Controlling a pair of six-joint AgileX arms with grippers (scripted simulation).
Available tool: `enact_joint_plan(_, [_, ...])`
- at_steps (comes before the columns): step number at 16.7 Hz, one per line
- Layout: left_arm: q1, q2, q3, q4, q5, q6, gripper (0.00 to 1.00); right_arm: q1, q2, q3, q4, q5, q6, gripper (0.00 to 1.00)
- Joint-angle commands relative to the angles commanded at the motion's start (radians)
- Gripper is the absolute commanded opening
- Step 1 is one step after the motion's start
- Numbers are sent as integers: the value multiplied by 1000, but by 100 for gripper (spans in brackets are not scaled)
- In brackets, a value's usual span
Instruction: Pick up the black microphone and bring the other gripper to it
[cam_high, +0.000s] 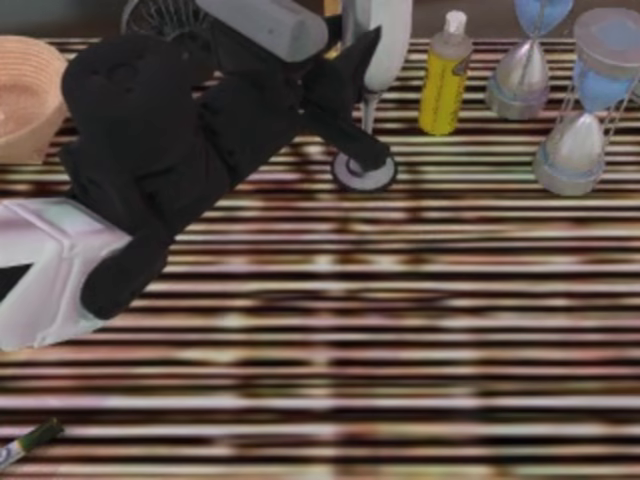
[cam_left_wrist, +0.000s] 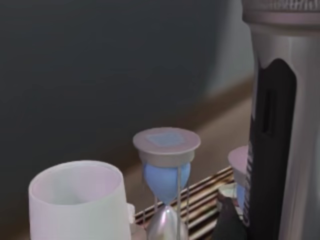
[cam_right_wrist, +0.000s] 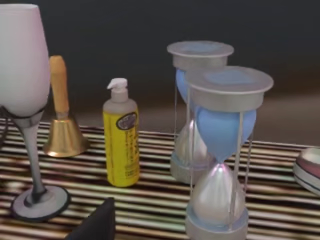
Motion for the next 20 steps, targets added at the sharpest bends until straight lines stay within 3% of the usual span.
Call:
enact_joint_plan(13, [0, 0, 0, 0, 0, 0, 0, 259, 895, 616, 275, -428, 4, 100])
enact_joint_plan(17, [0, 0, 0, 0, 0, 0, 0, 305, 1039, 709, 316, -500, 2, 100])
enact_joint_plan(20, [0, 0, 0, 0, 0, 0, 0, 310, 1054, 718, 320, -507, 1, 100])
